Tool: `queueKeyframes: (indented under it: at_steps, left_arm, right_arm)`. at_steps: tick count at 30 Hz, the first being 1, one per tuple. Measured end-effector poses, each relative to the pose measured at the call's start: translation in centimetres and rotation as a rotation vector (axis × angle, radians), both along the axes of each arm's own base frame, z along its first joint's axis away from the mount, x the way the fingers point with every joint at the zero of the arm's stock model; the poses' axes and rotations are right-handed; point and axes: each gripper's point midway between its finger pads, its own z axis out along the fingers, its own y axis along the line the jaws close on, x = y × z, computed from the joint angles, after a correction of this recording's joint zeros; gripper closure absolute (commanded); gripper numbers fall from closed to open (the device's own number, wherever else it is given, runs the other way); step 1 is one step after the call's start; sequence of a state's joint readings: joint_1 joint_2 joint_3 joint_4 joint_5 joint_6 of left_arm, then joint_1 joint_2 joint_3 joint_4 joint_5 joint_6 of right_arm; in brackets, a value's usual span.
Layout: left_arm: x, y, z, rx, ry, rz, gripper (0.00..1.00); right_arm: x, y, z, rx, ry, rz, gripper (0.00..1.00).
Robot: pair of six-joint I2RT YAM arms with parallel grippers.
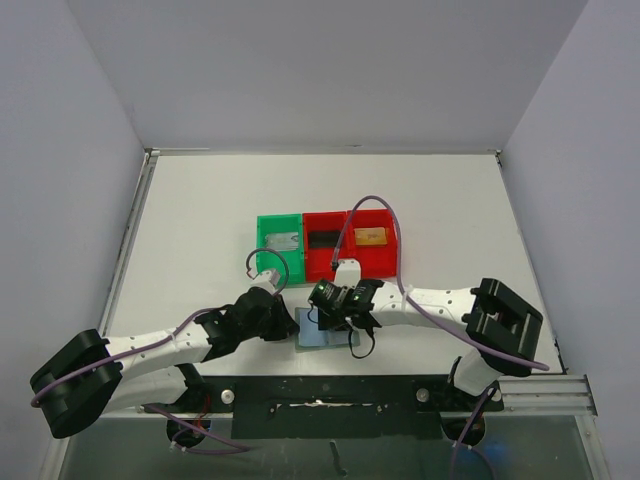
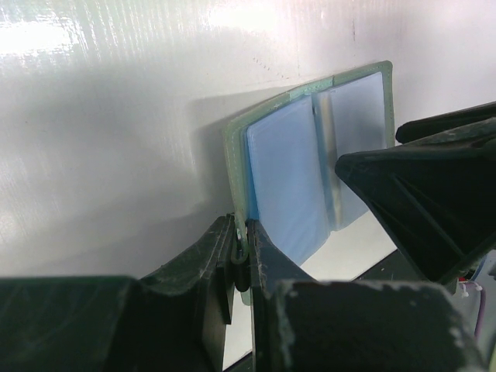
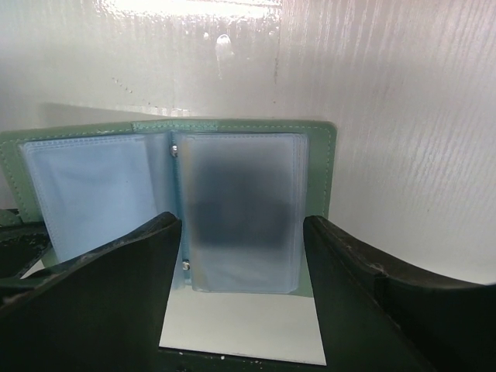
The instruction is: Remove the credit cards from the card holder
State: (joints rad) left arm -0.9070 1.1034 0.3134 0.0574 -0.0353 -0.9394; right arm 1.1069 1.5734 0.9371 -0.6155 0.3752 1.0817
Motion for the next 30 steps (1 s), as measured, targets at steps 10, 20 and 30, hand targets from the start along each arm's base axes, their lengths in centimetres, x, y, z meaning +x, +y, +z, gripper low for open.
queueKeyframes:
  at_steps: [10, 20, 30]
  left_arm:
    - [0.0, 0.0, 0.0, 0.000, 0.000, 0.000, 1.00]
    - [0.0, 0.0, 0.0, 0.000, 0.000, 0.000, 1.00]
    - [0.0, 0.0, 0.0, 0.000, 0.000, 0.000, 1.00]
  right_arm:
    - [0.1, 0.5, -0.9, 0.000, 0.010, 0.003, 0.40]
    - [0.2, 0.4, -0.4, -0.059, -0.001, 0.004, 0.55]
    - [0.1, 0.5, 0.8, -0.144, -0.037, 0.016, 0.56]
